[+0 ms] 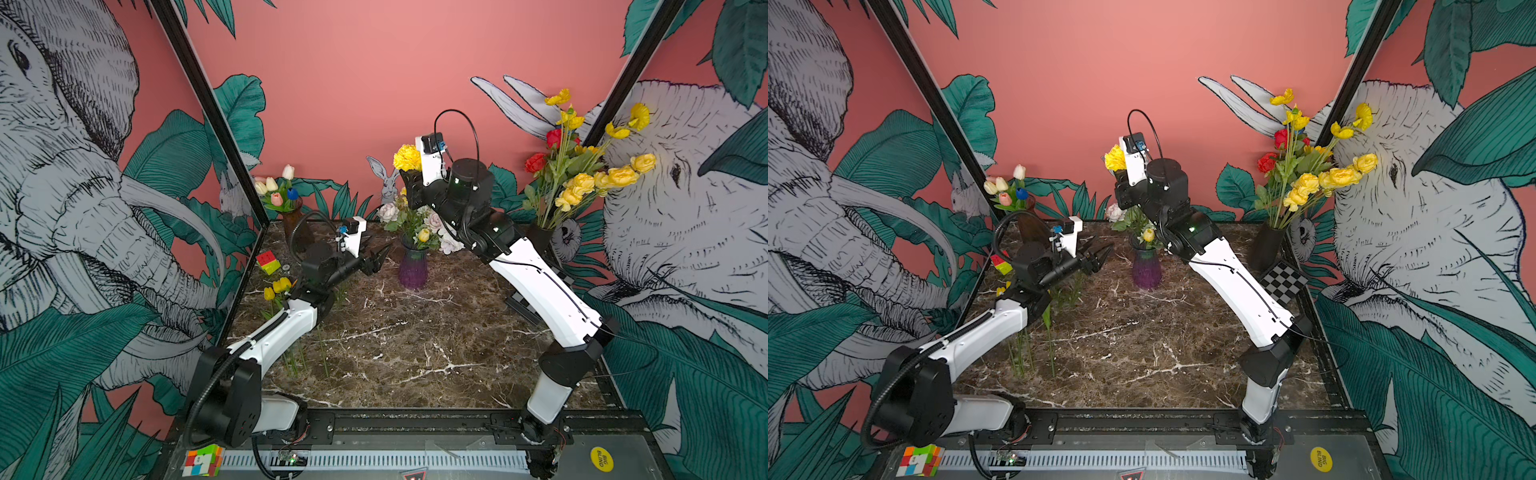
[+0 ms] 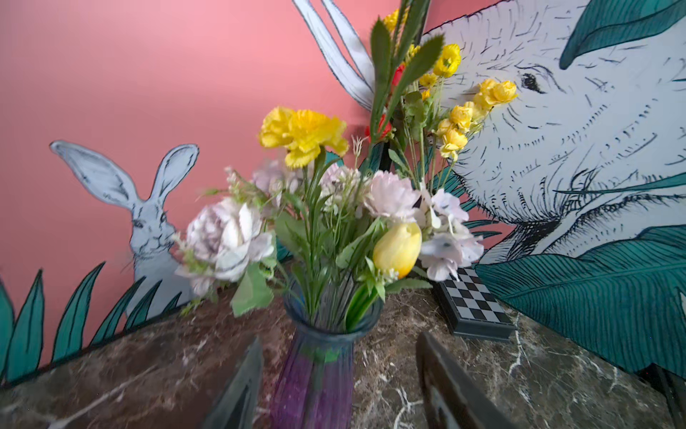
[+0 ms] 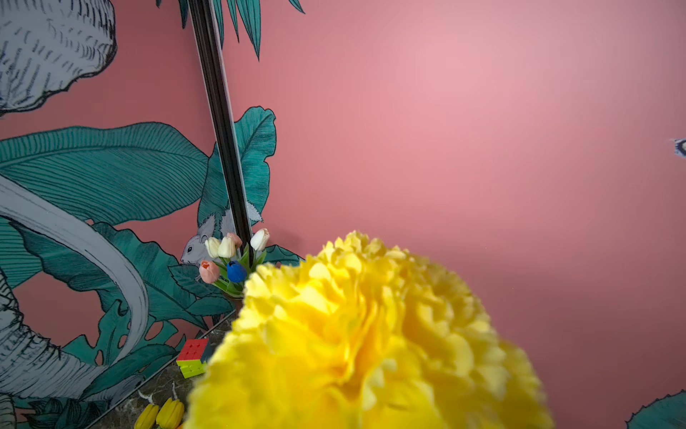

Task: Pick out yellow flowers from the vase
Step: Pick up the flower from the vase.

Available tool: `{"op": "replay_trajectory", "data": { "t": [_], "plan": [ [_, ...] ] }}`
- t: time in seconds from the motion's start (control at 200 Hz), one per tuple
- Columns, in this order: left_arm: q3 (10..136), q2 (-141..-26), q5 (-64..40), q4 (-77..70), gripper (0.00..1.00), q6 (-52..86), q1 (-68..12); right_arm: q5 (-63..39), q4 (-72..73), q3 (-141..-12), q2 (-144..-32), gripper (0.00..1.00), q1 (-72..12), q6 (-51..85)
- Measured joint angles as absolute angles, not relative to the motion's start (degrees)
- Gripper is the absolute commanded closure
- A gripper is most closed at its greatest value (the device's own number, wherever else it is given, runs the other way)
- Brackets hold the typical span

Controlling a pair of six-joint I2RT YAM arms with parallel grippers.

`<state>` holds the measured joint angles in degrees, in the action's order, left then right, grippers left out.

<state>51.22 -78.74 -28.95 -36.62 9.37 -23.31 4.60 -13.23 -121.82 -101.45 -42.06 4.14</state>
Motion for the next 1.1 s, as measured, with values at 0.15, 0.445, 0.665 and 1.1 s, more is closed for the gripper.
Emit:
{"op": "replay_trajectory", "data": {
  "t": [0.15, 0.445, 0.665, 1.1],
  "plan": [
    [57.98, -83.74, -32.45, -38.09, 0.35, 5.41, -23.97, 2.98, -14.22, -121.91, -101.19, 0.72, -42.06, 4.73],
    [67.57, -90.04, -37.87, -38.52, 0.47, 0.93, -24.77, 0.47, -15.40, -121.82, -99.68, 0.72, -42.06, 5.74],
    [71.57, -92.97, -39.92, -36.40, 0.61, -0.43, -26.26, -0.67, -15.11, -121.47, -97.36, 0.72, -42.06, 6.09],
    [73.73, -94.45, -40.95, -33.34, 0.90, -1.39, -26.98, -1.34, -14.63, -120.55, -97.01, 0.72, -42.06, 7.05]
  ]
}}
